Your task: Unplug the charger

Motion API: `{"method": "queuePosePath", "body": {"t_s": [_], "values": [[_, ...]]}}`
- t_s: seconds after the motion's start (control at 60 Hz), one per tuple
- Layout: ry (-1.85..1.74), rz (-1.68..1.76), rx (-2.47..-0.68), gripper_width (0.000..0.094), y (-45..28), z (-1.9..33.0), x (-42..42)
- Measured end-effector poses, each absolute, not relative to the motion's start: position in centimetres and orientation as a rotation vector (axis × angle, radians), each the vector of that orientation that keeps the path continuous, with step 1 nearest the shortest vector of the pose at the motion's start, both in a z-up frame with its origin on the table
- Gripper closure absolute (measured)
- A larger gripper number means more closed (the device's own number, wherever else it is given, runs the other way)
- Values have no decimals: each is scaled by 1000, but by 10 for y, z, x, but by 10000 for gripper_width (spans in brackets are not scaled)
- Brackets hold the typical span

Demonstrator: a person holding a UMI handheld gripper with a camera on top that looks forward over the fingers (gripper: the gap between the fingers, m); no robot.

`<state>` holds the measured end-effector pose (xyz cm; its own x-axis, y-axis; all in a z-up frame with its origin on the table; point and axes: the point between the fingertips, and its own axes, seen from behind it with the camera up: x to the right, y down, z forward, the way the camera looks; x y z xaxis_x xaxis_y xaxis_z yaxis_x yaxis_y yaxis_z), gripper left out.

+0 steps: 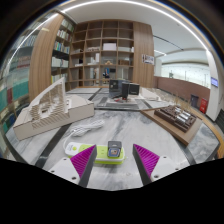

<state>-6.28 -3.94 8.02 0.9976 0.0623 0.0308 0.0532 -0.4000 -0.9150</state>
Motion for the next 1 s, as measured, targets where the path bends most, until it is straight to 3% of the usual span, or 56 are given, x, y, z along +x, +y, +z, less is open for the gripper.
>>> {"method": "queuePosePath", "body": {"t_s": [0.083, 0.183, 0.233, 0.4, 0.633, 0.75, 0.85, 0.917, 1.0], "values": [[-82, -19, -1961, 217, -11, 72, -59], [-114, -21, -1989, 362, 9, 54, -57], [-167, 5, -2028, 639, 11, 34, -69], [-178, 24, -1973, 769, 17, 35, -70], [-150, 123, -2032, 837, 14, 38, -70], [-23, 115, -1780, 839, 15, 157, -31], [-8, 128, -1733, 840, 7, 205, -10], [-14, 69, -1777, 839, 6, 200, 12], [-11, 37, -1865, 826, 1, 158, 28]]}}
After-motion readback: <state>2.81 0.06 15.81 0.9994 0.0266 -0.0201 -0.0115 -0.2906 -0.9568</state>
